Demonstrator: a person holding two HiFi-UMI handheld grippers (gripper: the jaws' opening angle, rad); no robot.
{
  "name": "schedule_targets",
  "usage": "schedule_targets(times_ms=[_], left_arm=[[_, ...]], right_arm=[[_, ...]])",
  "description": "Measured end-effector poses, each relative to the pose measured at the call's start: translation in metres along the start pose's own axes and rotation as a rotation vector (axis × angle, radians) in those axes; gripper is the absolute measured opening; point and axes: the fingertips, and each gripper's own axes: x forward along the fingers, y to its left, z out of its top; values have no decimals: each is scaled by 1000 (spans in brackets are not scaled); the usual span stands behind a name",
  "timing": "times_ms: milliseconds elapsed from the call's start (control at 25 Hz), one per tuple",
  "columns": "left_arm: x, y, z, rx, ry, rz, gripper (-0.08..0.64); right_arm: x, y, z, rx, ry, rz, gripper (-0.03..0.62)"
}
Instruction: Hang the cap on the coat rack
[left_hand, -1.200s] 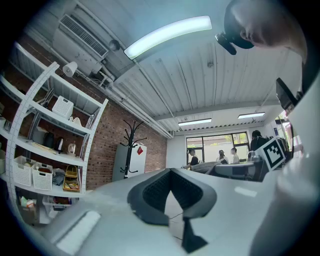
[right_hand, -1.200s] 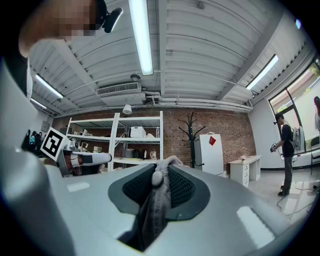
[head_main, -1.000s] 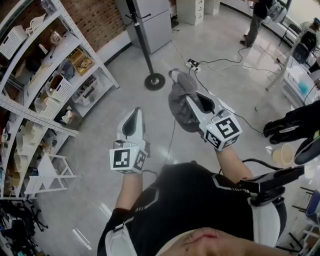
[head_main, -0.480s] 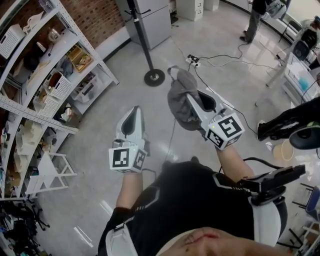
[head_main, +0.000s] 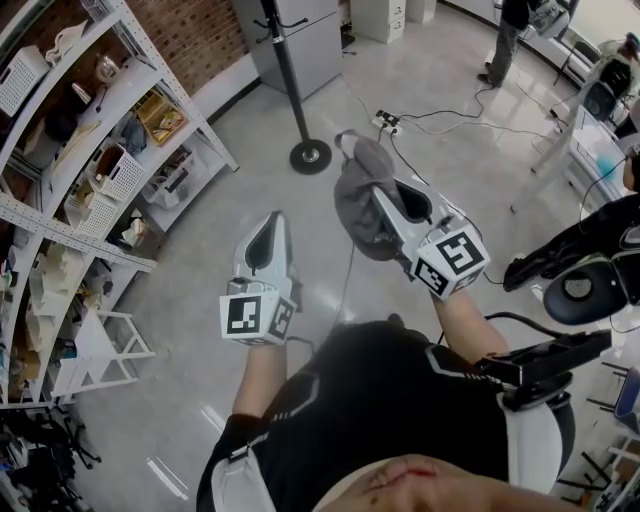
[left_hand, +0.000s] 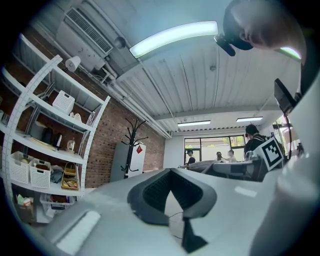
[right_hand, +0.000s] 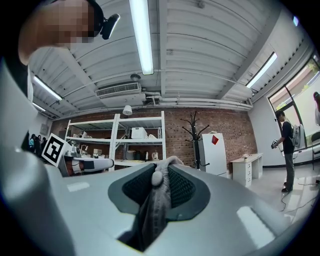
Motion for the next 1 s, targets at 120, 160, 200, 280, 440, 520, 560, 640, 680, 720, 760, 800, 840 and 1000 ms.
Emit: schedule_targets(times_ms=[120,160,200,280,440,520,560,640,680,720,760,800,840,1000], left_arm=[[-3,14,4,6,-11,-19,72],[-4,16,6,10,-20,-30,73],[-6,18,7,14,-28,-43,73],[-7,22,7,18,-35,-63,72],[-7,34,2,3,-26,-68,72],[-3,40,0,-4,-20,-63,72],[0,43,0,-7,-19,-60,72],[8,48,0,-10,-20,-52,74],[14,50,-1,-9,-19,-45,72],[20,52,-1,-7,-15,-37,72],[27,54,-1,-2,-11,-29,72],[34,55,-1,5,-8,-23,72],[41,56,-1,12,-6,-21,72],[72,58,2,19,-12,-10,72]], right_arm=[[13,10,0,-7,-3,-7,81],[16,13,-1,-9,-4,-11,81],[18,16,-2,-11,-5,-15,81],[22,20,-4,-14,-7,-25,81],[30,25,-9,-16,2,-33,81],[34,24,-11,-18,12,-31,81],[37,22,-11,-17,14,-29,83],[45,16,-12,-12,15,-22,81],[49,12,-12,-9,14,-18,83],[53,7,-12,-7,13,-13,83],[57,1,-12,-5,13,-8,81],[62,-4,-12,-3,12,-4,83],[67,-10,-11,-2,9,0,81],[86,-40,-7,8,-7,7,81]])
